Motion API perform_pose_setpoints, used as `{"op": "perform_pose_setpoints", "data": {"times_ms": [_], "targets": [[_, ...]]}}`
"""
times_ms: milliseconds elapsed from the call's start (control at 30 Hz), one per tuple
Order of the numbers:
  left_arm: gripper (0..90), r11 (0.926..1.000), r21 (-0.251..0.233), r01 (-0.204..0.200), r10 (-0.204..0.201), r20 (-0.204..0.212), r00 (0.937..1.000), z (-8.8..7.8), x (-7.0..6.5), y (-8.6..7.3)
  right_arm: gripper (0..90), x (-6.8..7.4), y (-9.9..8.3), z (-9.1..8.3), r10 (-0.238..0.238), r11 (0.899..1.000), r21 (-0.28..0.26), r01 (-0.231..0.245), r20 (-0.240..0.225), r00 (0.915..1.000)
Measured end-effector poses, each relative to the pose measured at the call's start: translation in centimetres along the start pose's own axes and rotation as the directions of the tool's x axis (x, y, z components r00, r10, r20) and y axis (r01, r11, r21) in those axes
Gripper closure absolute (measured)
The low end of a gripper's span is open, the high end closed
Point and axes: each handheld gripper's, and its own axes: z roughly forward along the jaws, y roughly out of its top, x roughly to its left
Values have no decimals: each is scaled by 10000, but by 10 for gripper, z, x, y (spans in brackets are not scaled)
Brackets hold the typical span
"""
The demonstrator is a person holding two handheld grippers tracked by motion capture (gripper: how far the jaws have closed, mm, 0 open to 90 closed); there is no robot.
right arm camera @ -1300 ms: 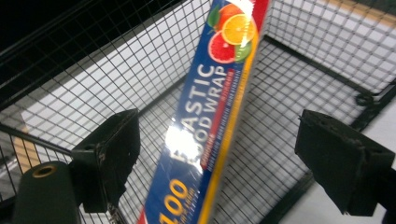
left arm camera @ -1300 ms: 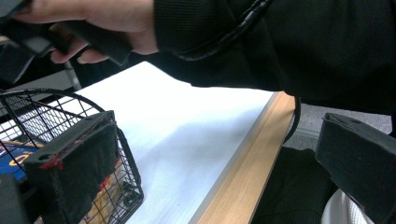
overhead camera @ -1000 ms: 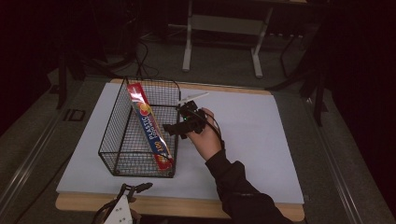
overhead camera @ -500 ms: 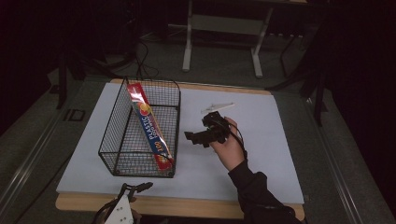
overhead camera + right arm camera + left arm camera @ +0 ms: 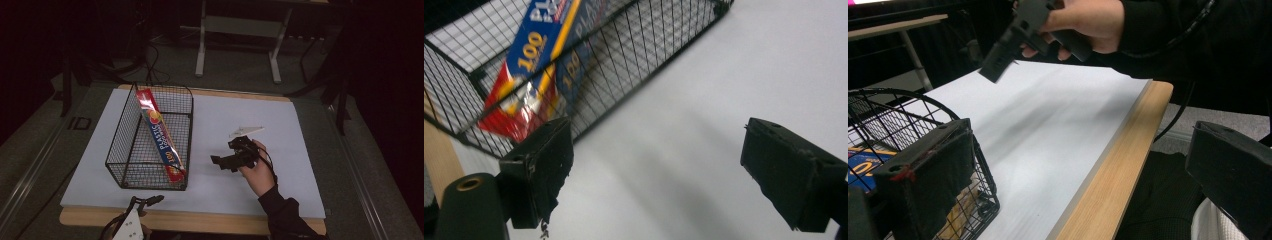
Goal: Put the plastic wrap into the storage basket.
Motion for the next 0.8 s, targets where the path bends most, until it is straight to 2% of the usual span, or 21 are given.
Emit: {"op": "perform_pose_setpoints", "data": {"times_ms": [100, 233, 467, 633, 800], "targets": [[1, 10000, 6, 0, 0, 1, 10000, 0, 0, 0, 136, -3, -10, -1, 57, 10000, 80, -57, -84, 9999], [0, 10000, 15, -15, 15, -2, 10000, 0, 0, 0, 143, -5, -23, -1, 13, 9997, 247, -18, 212, 9998], [1, 10000, 30, -23, 23, -4, 10000, 0, -1, 0, 144, -9, -47, -4, 97, 9998, 147, -99, 143, 9999], [1, 10000, 42, -41, 41, -13, 10000, 0, -1, 0, 146, -9, -58, -2, -30, 10000, 78, 28, 240, 9997], [1, 10000, 48, -41, 41, -14, 10000, 0, -1, 0, 146, -8, -68, -3, -407, 9992, 76, 405, 300, 9987]]}}
